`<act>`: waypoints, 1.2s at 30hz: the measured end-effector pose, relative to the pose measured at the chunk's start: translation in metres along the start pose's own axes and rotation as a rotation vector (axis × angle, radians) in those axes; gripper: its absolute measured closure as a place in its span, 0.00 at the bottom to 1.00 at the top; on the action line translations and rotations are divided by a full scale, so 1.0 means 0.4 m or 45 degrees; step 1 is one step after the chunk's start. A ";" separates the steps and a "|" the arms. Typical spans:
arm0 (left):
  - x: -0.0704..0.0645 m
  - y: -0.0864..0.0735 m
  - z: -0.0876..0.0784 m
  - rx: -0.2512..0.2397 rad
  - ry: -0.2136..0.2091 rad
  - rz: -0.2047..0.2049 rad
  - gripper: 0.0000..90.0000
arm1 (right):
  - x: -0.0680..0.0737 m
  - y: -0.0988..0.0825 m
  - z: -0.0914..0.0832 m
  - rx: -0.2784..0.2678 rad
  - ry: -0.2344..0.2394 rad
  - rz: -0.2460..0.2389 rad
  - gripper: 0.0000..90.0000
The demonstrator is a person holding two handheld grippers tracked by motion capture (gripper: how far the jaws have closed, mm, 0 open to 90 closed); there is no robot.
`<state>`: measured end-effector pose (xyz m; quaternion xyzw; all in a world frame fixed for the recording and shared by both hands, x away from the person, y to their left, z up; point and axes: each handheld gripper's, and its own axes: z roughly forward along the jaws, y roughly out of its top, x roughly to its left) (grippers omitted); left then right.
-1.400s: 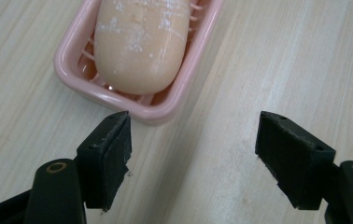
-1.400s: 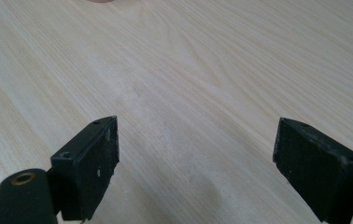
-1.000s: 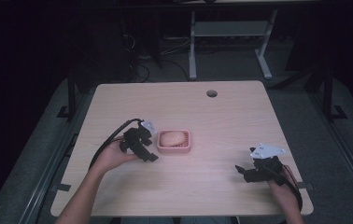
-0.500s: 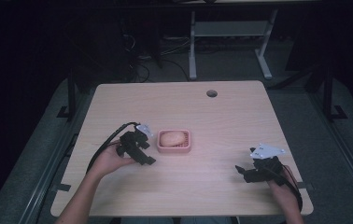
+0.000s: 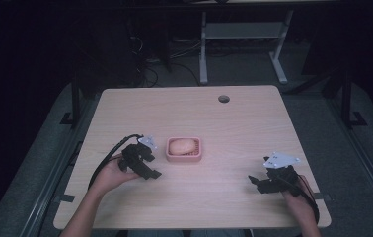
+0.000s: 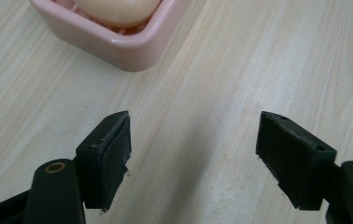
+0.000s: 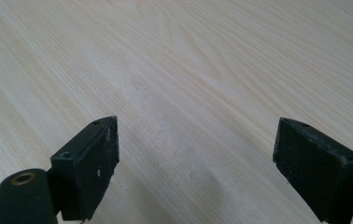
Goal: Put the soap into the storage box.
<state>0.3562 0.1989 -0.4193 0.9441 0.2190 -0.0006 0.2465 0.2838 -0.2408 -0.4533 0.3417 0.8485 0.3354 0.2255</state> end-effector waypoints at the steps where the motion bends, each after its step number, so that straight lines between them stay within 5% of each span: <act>1: -0.002 -0.004 0.000 -0.006 0.003 -0.004 0.29 | 0.000 0.000 0.000 0.001 0.000 0.001 0.15; 36: -0.048 -0.130 -0.021 -0.056 0.049 -0.059 0.28 | 0.007 0.004 0.003 0.015 0.003 -0.032 0.15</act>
